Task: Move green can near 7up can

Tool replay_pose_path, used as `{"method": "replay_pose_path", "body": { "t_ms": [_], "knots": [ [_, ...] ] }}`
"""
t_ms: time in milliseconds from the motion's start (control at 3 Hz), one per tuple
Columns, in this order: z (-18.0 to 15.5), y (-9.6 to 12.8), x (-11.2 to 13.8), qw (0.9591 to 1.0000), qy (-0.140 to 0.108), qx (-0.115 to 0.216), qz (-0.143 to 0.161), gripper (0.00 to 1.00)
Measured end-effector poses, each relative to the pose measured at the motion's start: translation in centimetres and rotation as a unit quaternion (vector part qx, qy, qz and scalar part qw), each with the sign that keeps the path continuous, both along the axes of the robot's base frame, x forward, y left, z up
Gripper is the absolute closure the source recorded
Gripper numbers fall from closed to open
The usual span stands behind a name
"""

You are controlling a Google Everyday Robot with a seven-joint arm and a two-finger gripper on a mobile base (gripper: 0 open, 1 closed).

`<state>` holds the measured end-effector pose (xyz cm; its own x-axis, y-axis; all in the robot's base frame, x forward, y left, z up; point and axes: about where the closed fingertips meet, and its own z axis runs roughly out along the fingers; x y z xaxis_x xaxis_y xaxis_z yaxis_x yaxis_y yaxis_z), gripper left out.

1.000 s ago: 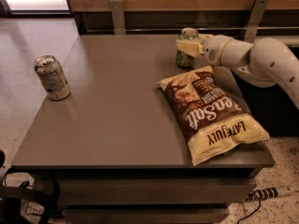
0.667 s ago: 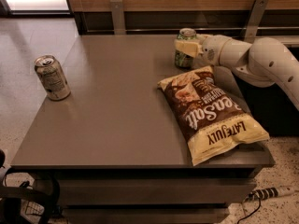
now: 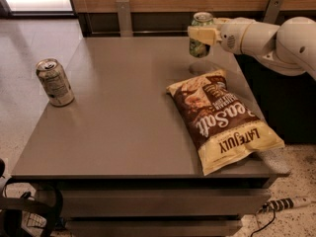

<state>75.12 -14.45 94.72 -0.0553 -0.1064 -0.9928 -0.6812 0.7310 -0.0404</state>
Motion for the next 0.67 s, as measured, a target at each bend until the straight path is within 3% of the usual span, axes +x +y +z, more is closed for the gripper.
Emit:
{"method": "replay_pose_path", "body": {
  "t_ms": [333, 667],
  "knots": [
    [3.2, 0.9, -2.5, 0.9996, -0.013, -0.005, 0.023, 1.00],
    [6.1, 5.2, -8.3, 0.9953, -0.033, 0.001, 0.091, 1.00]
  ]
}}
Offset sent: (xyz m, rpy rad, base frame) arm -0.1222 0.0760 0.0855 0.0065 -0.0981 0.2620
